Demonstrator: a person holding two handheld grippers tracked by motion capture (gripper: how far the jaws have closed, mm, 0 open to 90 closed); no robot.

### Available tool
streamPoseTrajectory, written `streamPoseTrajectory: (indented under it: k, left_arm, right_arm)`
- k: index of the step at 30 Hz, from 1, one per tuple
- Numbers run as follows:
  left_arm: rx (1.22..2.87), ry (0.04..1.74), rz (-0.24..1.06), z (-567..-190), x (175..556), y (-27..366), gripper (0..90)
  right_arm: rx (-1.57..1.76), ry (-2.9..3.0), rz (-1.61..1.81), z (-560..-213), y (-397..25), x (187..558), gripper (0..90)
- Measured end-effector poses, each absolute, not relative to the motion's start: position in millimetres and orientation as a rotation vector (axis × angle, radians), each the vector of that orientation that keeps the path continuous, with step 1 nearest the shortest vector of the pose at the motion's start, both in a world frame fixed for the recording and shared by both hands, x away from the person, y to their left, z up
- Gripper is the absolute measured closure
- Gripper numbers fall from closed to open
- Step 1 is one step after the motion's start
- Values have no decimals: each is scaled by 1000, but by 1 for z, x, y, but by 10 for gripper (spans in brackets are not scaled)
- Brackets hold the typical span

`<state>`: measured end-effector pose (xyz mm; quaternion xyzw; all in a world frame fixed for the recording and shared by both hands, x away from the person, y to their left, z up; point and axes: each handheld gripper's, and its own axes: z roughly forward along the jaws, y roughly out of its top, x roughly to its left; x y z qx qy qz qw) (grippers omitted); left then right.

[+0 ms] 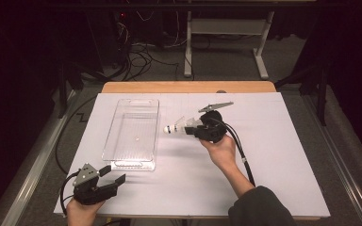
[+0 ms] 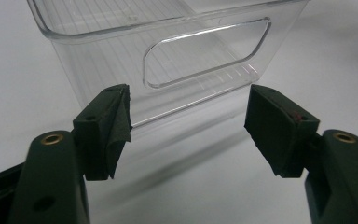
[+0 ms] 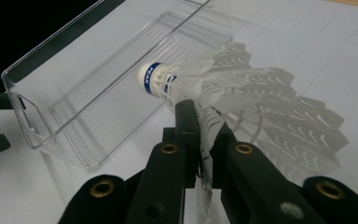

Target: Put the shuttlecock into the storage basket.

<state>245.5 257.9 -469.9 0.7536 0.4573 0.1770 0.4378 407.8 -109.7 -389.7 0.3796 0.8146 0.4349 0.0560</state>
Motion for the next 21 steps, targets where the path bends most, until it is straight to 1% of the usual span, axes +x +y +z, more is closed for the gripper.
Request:
streamPoseTrajectory:
  k: [21]
  left_arm:
    - [1879, 1139, 437, -470, 246, 257, 323]
  right_arm:
    - [1120, 2486, 1329, -378, -94, 412, 890]
